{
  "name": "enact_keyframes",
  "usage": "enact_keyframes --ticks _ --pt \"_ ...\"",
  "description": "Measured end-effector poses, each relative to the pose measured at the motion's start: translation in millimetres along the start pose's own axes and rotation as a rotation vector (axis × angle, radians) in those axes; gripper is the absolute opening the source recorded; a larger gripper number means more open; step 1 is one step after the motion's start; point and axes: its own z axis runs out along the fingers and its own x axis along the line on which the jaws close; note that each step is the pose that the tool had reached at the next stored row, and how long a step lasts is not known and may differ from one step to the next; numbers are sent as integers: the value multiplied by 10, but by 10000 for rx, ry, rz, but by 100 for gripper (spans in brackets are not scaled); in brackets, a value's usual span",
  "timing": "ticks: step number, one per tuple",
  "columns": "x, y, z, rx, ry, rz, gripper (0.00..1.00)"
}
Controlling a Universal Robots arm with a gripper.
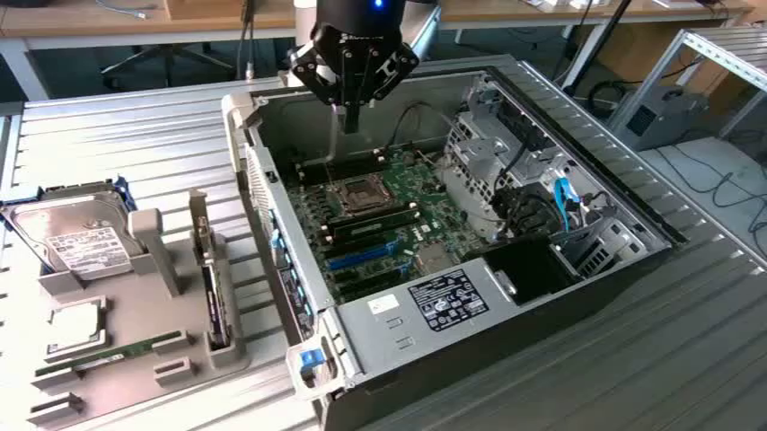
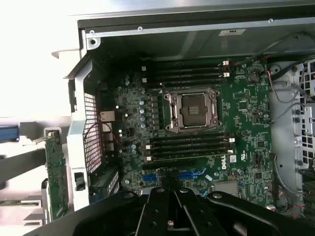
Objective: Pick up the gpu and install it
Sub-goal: 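Reach for the gpu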
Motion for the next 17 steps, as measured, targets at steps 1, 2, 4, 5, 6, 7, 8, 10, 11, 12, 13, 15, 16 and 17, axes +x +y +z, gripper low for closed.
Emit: enact_keyframes --ticks 1,2,4,5,6,7,8,10,11,12,13,15,16,17 --pt "1 0 0 0 0 -1 11" --pt "11 -1 -1 0 0 2 11" --pt "17 -1 0 -1 0 -1 11" --pt "20 -1 0 -1 0 0 11" --pt "24 -2 -1 0 0 0 11" --pt "27 -2 -1 0 0 0 11" --pt "31 -2 -1 0 0 1 11" --pt "36 -3 -1 0 0 -1 11" --pt "38 -3 -1 0 0 -1 11" --pt "40 -3 -1 0 0 -1 11" --pt "43 -3 -1 0 0 1 11" --pt "49 -4 -1 0 0 0 11" --pt "52 -4 -2 0 0 0 11" --pt "55 -4 -2 0 0 0 11"
